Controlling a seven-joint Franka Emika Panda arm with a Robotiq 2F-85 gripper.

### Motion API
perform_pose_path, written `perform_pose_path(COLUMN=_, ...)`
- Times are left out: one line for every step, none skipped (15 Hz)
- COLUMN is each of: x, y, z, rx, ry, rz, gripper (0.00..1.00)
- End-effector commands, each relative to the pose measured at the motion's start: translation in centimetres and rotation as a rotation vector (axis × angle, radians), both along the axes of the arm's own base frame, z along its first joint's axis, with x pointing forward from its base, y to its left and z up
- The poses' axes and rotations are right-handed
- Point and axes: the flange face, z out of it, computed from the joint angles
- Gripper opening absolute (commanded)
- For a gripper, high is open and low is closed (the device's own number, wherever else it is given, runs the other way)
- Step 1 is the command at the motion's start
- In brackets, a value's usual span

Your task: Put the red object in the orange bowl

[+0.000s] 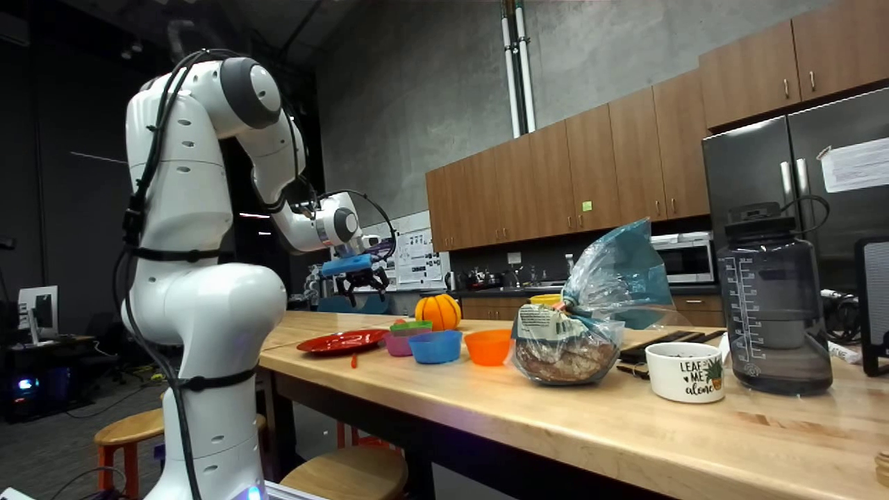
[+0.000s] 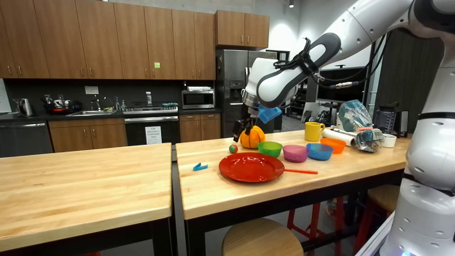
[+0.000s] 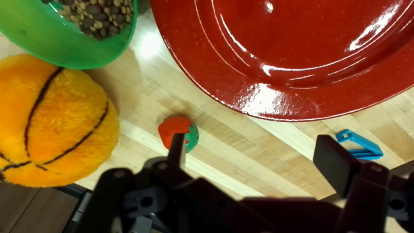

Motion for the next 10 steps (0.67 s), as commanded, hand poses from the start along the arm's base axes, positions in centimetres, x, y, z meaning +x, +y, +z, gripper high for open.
perform_pose_path(x=0.2, y=0.0, z=0.0, rx=0.005, ry=-0.004, rz=0.003, gripper=1.0)
perform_pose_path(x=0.5, y=-0.1, z=-0.1, rx=0.0, ry=-0.01, rz=0.001, gripper=1.0)
perform_pose_path(x=0.8, y=-0.2, z=-0.3, rx=-0.003, ry=-0.009, rz=-0.005, gripper=1.0)
perform_pose_path(x=1.2, y=-0.4, z=-0.4, rx=-0.007, ry=0.003, rz=-0.023, gripper=1.0)
perform_pose_path(x=1.9, y=-0.3, z=-0.6, rx=-0.002, ry=-0.005, rz=-0.021, gripper=1.0)
perform_pose_path(x=2.4, y=-0.3, z=-1.0, rx=-0.009, ry=-0.003, rz=-0.022, gripper=1.0)
perform_pose_path(x=2.9, y=-0.3, z=-1.4, rx=-0.014, ry=0.0, rz=-0.023, gripper=1.0)
perform_pose_path(x=3.4, y=-0.3, z=-2.1, rx=-0.021, ry=-0.003, rz=-0.023, gripper=1.0)
perform_pose_path(x=3.9, y=-0.2, z=-2.6, rx=-0.025, ry=-0.002, rz=-0.023, gripper=1.0)
perform_pose_path(x=4.5, y=-0.1, z=-3.2, rx=-0.035, ry=-0.009, rz=-0.026, gripper=1.0)
